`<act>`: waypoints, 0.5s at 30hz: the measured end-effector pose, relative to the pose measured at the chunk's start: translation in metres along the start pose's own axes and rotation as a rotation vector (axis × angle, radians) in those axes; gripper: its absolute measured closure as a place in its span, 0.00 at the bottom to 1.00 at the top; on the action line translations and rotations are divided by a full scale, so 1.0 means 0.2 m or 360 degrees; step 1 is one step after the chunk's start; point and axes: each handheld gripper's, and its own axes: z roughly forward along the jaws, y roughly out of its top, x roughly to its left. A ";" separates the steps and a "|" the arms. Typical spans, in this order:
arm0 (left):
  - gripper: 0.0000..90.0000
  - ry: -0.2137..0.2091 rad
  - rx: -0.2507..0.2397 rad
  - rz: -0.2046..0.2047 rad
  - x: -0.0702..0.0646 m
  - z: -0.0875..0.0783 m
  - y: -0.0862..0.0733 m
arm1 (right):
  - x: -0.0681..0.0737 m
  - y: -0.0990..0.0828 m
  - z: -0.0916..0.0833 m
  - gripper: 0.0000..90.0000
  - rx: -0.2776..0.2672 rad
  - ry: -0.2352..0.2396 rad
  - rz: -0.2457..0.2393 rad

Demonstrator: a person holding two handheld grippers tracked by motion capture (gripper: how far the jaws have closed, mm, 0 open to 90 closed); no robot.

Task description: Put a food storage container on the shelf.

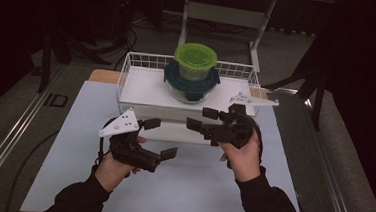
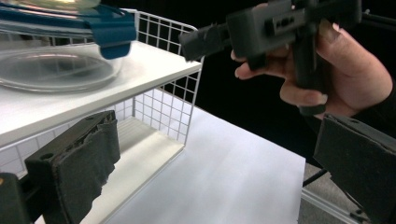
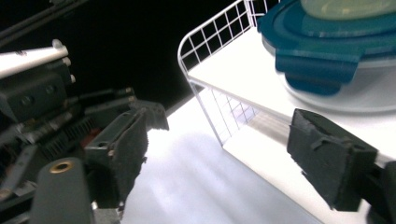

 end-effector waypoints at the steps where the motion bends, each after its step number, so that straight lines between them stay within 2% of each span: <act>1: 0.00 -0.0014 0.0000 -0.0003 0.00 0.00 -0.01 | 0.00 -0.02 0.00 0.21 -0.0006 -0.0001 0.0001; 4: 0.00 -0.0006 -0.0024 -0.0003 -0.01 0.00 -0.03 | -0.01 -0.10 -0.01 0.19 -0.0009 0.0007 -0.0011; 6: 0.00 0.0008 -0.0038 0.0019 -0.01 -0.01 -0.05 | -0.02 -0.15 -0.01 0.19 -0.0025 -0.0006 -0.0034; 8: 0.00 -0.0009 -0.0041 0.0013 -0.01 -0.02 -0.07 | -0.03 -0.20 -0.02 0.19 -0.0011 -0.0034 -0.0065; 10: 0.00 -0.0016 -0.0022 0.0008 -0.01 -0.02 -0.09 | -0.05 -0.25 -0.02 0.19 -0.0012 -0.0019 -0.0049; 15: 0.00 -0.0030 0.0008 0.0021 -0.02 -0.03 -0.17 | -0.10 -0.38 -0.03 0.19 -0.0015 -0.0052 -0.0045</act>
